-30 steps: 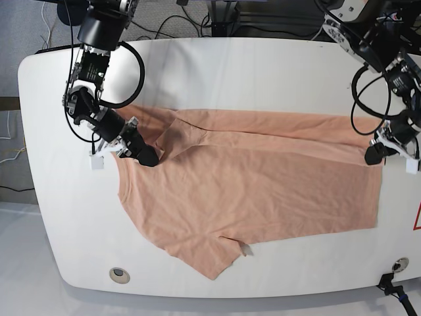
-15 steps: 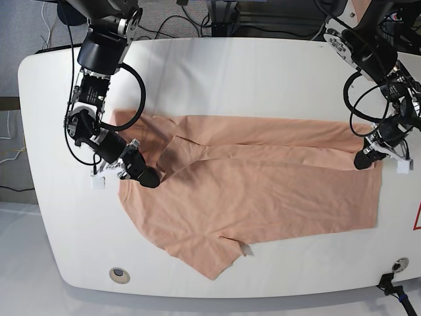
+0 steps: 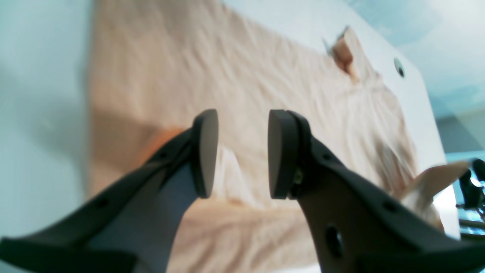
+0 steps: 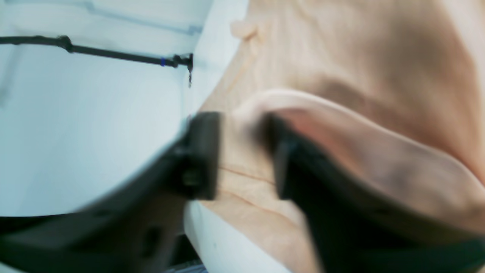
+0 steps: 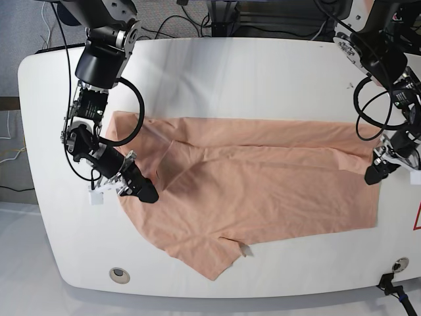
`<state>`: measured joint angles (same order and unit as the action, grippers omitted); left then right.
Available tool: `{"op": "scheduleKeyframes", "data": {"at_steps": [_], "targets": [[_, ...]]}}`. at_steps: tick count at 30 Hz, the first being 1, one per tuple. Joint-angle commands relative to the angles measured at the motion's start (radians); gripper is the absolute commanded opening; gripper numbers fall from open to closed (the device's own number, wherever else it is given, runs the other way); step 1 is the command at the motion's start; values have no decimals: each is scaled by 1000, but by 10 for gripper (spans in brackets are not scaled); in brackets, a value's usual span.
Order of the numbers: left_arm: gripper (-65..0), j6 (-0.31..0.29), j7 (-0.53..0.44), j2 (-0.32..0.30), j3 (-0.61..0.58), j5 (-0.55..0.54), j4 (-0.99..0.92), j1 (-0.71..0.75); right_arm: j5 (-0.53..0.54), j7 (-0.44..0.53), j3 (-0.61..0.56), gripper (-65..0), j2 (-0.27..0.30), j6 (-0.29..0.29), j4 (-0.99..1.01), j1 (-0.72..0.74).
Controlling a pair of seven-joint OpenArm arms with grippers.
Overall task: Fold the T-shirt properly
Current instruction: 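Open both grippers to release the folded edge, then grasp the folded edge again with both grippers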
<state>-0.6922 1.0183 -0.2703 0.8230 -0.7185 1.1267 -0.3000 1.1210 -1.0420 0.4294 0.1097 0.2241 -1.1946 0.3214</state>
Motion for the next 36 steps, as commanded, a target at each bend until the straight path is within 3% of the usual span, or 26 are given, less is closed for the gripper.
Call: {"op": "scheduleKeyframes", "data": {"at_steps": [1,3,8,14,20,27,32,36], "targets": [[-441,-6,-22,-37,-20,-28,20,-23,24,10,-4,-317,31,10,-21,51],[-441,-6,-22,-44,-18,-28,25,-23,18,10,-4,-255,46,10,-21,63],[-441,-6,-22,-105,-17,-31,37,-17,21,7,-4,-253,83,10,-66,69],[-441,-6,-26,-126,-23,-28,238,115,18,-24,-27,-253,155,10,-215,-78],[-441,-6,-178,-126,-143,107,450,296,-5,-24,-57,-254,196,10,-396,-258],[-441,-6,-378,-126,-241,242,476,410,-350,-24,-63,-254,199,16,-595,-328],[-441,-6,-525,-120,-316,389,511,468,-605,-5,-142,-254,201,19,-603,-333],[-441,-6,-613,-99,-333,477,514,505,-727,73,-172,-253,198,80,-597,-374]]}}
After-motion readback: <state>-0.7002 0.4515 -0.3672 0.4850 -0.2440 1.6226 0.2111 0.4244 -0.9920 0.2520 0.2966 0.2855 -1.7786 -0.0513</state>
